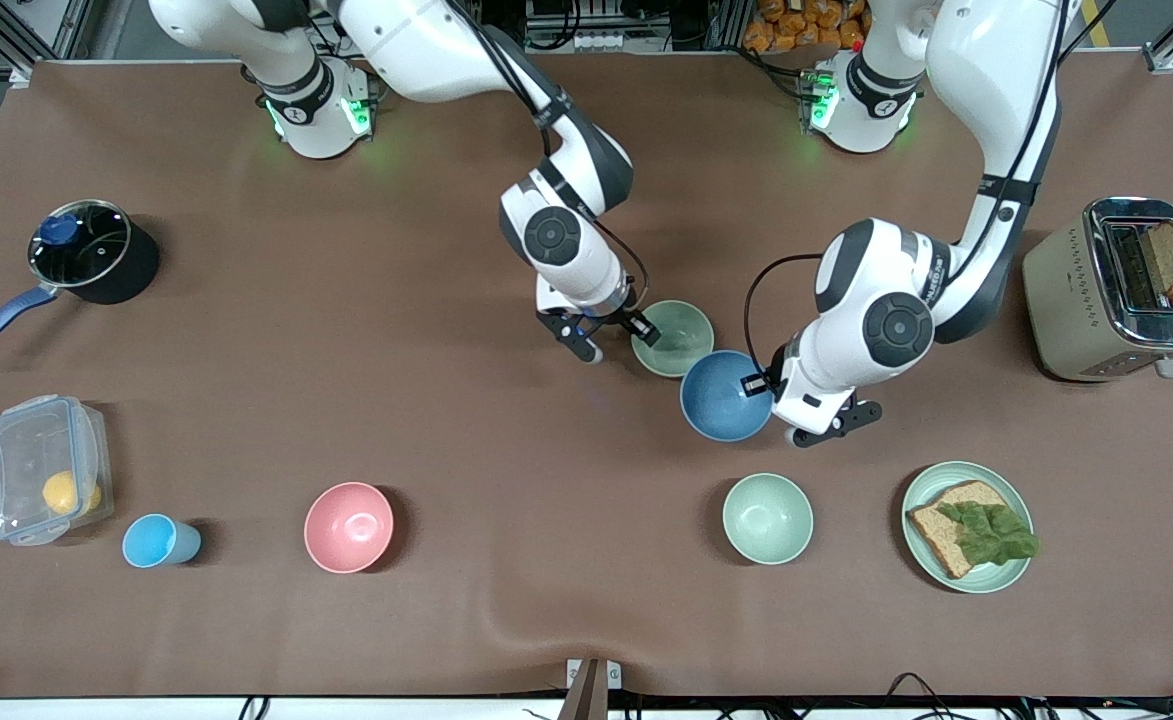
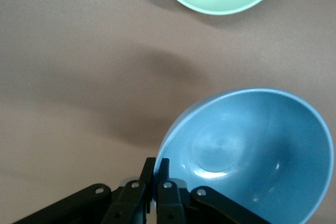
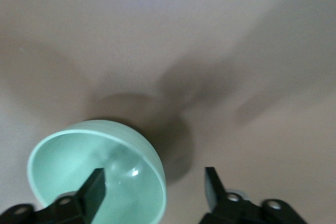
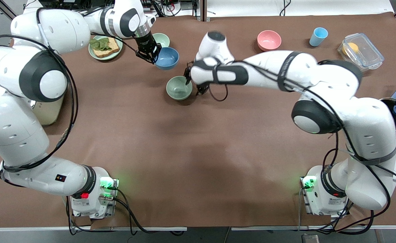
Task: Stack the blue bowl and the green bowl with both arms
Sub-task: 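Lower the blue bowl with the left gripper into the green bowl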
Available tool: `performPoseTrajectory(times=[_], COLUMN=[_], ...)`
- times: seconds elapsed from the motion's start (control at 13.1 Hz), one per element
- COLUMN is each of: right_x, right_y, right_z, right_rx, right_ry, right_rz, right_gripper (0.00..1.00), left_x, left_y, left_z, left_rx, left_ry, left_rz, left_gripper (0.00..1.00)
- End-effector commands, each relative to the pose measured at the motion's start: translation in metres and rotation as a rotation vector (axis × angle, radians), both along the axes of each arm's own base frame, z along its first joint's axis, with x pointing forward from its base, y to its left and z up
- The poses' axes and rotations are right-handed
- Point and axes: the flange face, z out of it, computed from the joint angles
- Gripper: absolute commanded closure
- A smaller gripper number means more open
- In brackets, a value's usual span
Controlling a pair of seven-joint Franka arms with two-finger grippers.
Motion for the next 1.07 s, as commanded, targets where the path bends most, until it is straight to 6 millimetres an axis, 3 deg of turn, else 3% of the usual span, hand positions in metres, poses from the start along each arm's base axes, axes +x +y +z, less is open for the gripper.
performPoseTrajectory(times=[0.0, 0.23, 0.38, 0.69, 0.99], right_x=[0.005, 0.026, 0.033, 0.037, 0.029], right_y=[-0.023, -0.025, -0.026, -0.032, -0.022], right_z=[0.044, 0.026, -0.009, -0.046, -0.06], right_rx=[-0.048, -0.018, -0.02, -0.043, -0.012], right_ry=[0.051, 0.025, 0.02, 0.021, 0.022], right_rz=[-0.102, -0.355, -0.461, -0.502, -0.532], right_gripper=[0.0, 0.0, 0.0, 0.0, 0.0], left_x=[-0.019, -0.025, -0.033, -0.043, -0.051], left_y=[-0.006, -0.015, -0.021, -0.027, -0.039], left_z=[0.017, 0.019, 0.009, -0.003, -0.003], left_rx=[-0.025, -0.034, -0.047, -0.053, -0.057], left_ry=[-0.005, -0.015, -0.052, -0.061, -0.055], left_rz=[0.009, -0.006, -0.007, -0.016, -0.013], left_gripper=[1.0, 1.0, 1.0, 1.0, 1.0])
